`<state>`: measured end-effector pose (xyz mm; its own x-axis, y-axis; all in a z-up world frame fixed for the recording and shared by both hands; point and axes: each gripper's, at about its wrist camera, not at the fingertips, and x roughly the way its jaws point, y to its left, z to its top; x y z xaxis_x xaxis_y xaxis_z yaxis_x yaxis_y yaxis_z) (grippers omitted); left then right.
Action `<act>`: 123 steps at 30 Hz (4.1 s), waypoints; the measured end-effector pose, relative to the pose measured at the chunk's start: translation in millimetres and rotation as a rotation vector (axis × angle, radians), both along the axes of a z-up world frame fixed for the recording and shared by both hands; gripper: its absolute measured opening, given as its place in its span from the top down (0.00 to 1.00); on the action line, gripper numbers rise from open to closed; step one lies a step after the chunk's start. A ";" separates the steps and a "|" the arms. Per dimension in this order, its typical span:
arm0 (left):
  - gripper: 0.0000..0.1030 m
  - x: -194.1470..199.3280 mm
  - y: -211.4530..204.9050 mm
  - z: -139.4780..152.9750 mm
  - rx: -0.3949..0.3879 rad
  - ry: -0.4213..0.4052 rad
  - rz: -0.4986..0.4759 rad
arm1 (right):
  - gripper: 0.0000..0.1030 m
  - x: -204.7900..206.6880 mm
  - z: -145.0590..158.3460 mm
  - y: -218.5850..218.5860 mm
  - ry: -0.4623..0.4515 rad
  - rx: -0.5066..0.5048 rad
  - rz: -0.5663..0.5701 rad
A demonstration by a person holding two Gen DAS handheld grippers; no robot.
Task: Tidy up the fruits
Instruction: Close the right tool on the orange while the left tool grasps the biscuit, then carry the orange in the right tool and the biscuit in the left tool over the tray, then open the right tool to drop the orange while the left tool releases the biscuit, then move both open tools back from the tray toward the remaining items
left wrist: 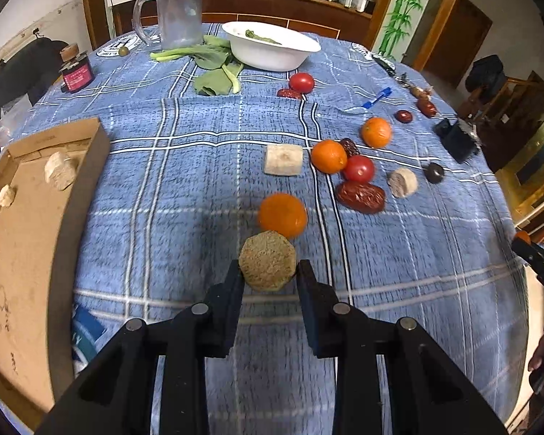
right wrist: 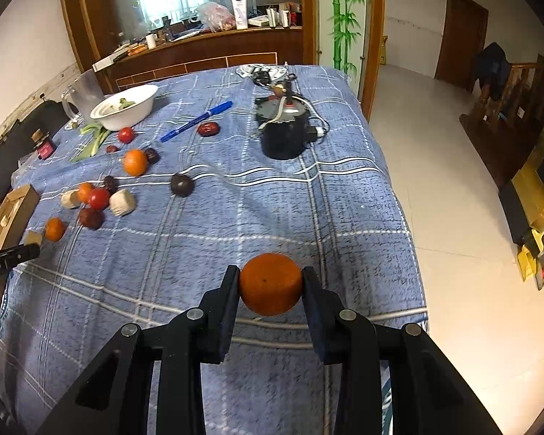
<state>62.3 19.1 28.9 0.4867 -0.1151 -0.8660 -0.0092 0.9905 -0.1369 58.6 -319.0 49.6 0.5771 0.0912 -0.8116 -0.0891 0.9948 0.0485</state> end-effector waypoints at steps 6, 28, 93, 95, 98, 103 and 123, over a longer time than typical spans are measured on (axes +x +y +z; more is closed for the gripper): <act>0.72 -21.9 21.1 16.8 -0.020 -0.024 0.010 | 0.65 -12.1 -0.7 35.9 0.010 0.004 0.047; 0.72 -76.4 162.8 60.6 -0.002 -0.123 0.202 | 0.64 -9.8 18.4 253.4 -0.010 0.048 0.390; 0.59 -43.3 303.6 -5.1 0.099 0.049 0.379 | 0.40 34.1 -28.6 491.5 0.059 -0.004 0.676; 0.59 -49.7 302.4 -1.6 0.099 0.041 0.391 | 0.40 30.8 -25.0 487.7 0.055 0.003 0.673; 0.57 -58.6 299.2 5.0 0.105 0.021 0.406 | 0.40 23.8 -18.2 481.2 0.052 0.013 0.672; 0.44 -75.6 287.7 18.5 0.125 -0.024 0.422 | 0.40 9.2 -4.0 467.8 0.037 0.037 0.675; 0.26 -126.8 241.0 48.0 0.149 -0.104 0.509 | 0.29 -45.8 13.9 381.7 0.027 0.049 0.622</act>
<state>-64.5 260.2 76.9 0.5328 0.2779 -0.7993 -0.4871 0.8731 -0.0212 12.8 62.7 63.5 0.3838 0.4407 -0.8115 -0.6490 0.7539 0.1025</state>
